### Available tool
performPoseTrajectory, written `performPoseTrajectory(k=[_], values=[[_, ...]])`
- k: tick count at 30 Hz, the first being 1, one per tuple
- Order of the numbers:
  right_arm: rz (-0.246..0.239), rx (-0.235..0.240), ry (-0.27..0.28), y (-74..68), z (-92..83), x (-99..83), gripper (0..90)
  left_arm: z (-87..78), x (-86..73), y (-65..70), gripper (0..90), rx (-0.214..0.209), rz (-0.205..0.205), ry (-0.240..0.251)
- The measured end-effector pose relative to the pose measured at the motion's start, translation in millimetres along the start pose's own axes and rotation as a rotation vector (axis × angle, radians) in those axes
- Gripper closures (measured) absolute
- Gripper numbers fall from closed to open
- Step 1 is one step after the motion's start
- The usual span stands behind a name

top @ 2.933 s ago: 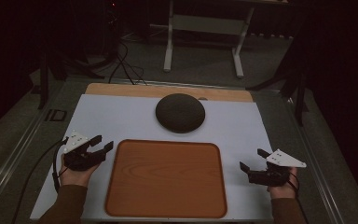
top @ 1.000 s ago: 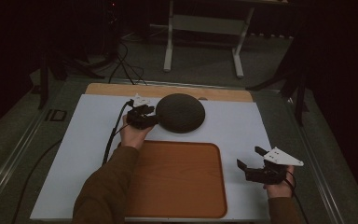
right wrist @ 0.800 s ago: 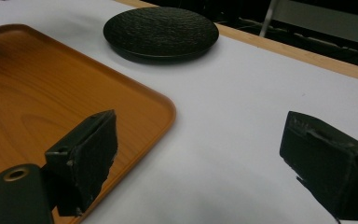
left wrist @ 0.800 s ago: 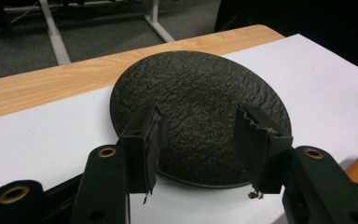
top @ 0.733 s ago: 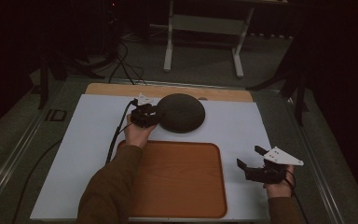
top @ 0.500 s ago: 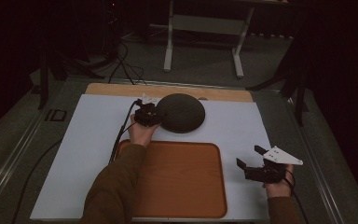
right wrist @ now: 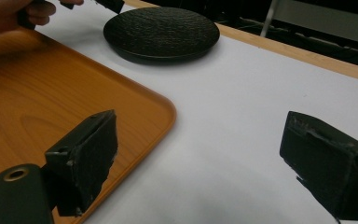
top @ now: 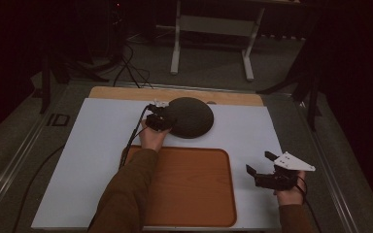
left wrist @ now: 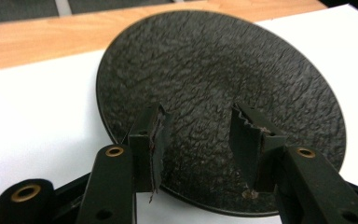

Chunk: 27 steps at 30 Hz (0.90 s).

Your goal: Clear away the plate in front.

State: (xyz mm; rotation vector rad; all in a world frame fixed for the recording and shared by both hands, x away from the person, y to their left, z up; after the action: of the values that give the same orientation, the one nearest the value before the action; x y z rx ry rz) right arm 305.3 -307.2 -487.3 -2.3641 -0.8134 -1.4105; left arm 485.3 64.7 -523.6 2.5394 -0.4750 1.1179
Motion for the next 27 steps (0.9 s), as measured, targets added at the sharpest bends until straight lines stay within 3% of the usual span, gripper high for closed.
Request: performPoseTrajectory(k=[7,10,12,13,19,22,27], values=[[-0.003,0.003,-0.006,-0.1,0.4,-0.3,11.1,11.1,-5.4,-2.4,54.0,-0.001,-0.061,-0.029],[-0.002,0.003,-0.006,0.1,0.0,-0.4,11.0,13.8,-7.0,-1.7,53.5,-0.007,-0.068,-0.039],[-0.002,0.003,-0.006,0.2,0.0,-0.4,11.0,16.0,-8.3,-1.8,53.1,-0.031,-0.085,-0.038],[-0.002,0.004,-0.005,0.1,-0.1,-0.4,11.0,16.7,-8.0,-3.0,52.7,-0.043,-0.114,-0.033],[-0.009,-0.002,-0.008,0.7,-0.5,-0.9,11.1,18.6,-8.0,-3.0,51.9,-0.054,-0.128,-0.027],[-0.011,-0.004,-0.008,1.0,-1.0,-1.2,11.1,17.1,-7.0,-3.1,49.2,-0.008,-0.111,-0.016],[-0.009,-0.008,-0.010,1.5,-1.5,-1.7,11.1,13.9,-5.6,-8.0,47.9,0.003,-0.115,-0.017]])
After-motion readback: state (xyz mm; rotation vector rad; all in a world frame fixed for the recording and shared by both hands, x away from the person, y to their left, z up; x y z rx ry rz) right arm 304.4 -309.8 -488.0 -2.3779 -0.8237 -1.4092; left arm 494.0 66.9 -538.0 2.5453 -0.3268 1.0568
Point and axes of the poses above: each handheld gripper's, and its own axes: z roughly forward along the jaws, x roughly out of its top, y roughly to its right, the point moved 3 cm from there along z, roughly forward along the jaws, and after that the axes turned 2 degrees about -y, right-handed, at the moved point
